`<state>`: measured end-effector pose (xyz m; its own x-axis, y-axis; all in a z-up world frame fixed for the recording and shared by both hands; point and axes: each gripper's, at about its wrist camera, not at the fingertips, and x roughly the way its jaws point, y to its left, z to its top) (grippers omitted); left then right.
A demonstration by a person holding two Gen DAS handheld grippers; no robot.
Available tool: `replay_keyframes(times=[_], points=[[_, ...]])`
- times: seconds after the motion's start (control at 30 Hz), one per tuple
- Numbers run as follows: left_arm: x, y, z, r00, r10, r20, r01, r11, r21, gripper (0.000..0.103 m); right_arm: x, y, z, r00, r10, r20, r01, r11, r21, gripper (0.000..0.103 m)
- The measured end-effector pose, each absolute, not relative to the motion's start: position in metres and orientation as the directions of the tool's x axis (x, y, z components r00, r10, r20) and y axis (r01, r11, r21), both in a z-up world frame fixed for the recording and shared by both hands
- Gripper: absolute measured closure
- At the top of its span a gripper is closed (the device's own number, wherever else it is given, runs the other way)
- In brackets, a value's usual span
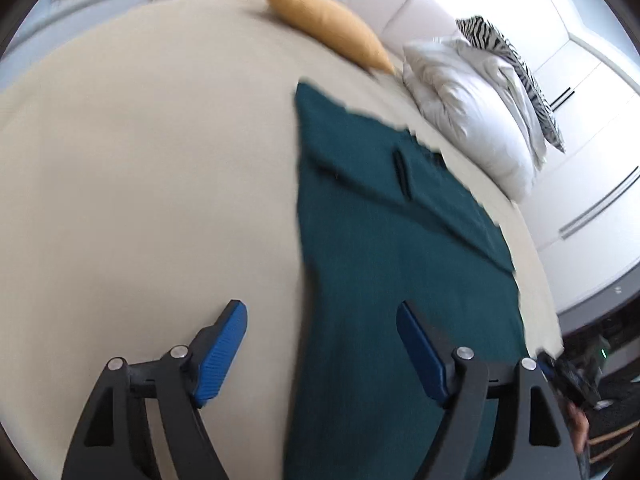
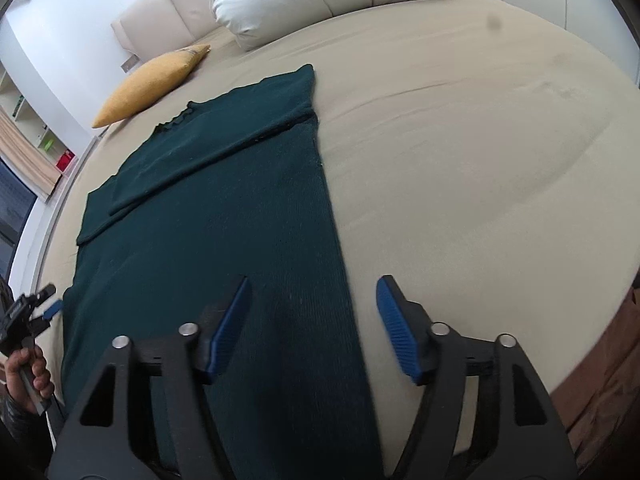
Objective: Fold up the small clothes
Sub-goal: 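Open both tools and release the folded sweater, then grasp the sweater hem with both tools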
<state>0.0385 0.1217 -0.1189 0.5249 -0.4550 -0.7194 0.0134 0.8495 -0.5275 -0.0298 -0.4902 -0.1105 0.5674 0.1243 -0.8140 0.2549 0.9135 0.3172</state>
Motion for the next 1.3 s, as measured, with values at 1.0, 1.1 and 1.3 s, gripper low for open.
replay_keyframes(times=[1.0, 1.1, 1.3], points=[[-0.069, 0.128, -0.154, 0.344, -0.638, -0.689, -0.008, 0.732, -0.682, 0.082, -0.11, -0.512, -0.121, 0.406, 0.395, -0.824, 0.247, 0.821, 0.515, 0.051], [-0.068, 0.128, -0.155, 0.34, -0.642, -0.688, -0.009, 0.729, -0.685, 0.084, -0.114, -0.515, -0.126, 0.391, 0.401, -0.828, 0.259, 0.816, 0.517, 0.055], [-0.068, 0.128, -0.156, 0.34, -0.646, -0.684, -0.012, 0.724, -0.69, 0.085, -0.118, -0.512, -0.126, 0.342, 0.435, -0.833, 0.254, 0.811, 0.528, 0.058]])
